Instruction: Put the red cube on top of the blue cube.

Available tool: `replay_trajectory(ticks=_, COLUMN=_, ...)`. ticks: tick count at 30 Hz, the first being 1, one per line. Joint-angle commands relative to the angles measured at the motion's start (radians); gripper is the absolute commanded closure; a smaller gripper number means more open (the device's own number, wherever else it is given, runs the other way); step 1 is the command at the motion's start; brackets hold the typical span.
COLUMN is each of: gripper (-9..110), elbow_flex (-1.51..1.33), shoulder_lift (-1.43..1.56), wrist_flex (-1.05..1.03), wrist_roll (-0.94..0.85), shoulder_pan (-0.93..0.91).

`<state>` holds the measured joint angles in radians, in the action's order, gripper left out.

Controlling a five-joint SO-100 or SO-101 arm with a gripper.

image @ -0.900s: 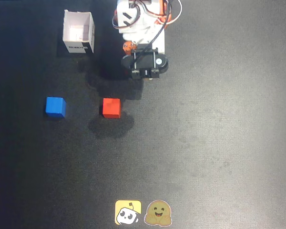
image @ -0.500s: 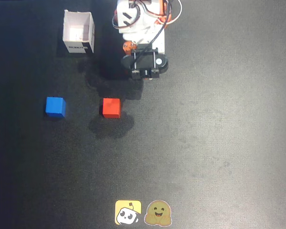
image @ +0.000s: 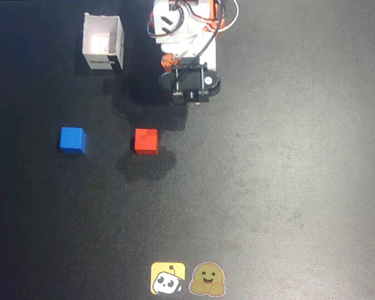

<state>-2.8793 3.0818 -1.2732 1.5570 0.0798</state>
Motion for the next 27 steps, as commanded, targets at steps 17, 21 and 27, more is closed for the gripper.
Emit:
replay_trajectory(ticks=17, gripper=100, elbow_flex=0.612, shoulder_lift=-0.5, wrist_flex=-0.213, wrist_roll=0.078, shoulder_pan=-0.074)
replay_trajectory(ticks=21, gripper=99, elbow_flex=0.704, shoulder_lift=-0.558, wrist_flex=-0.255, wrist_roll=0.081, shoulder_pan=-0.12)
replay_trajectory(ticks=27, gripper=94, elbow_flex=0.818, shoulder_lift=-0.67, wrist_flex=-0.281, wrist_roll=0.086, shoulder_pan=-0.187)
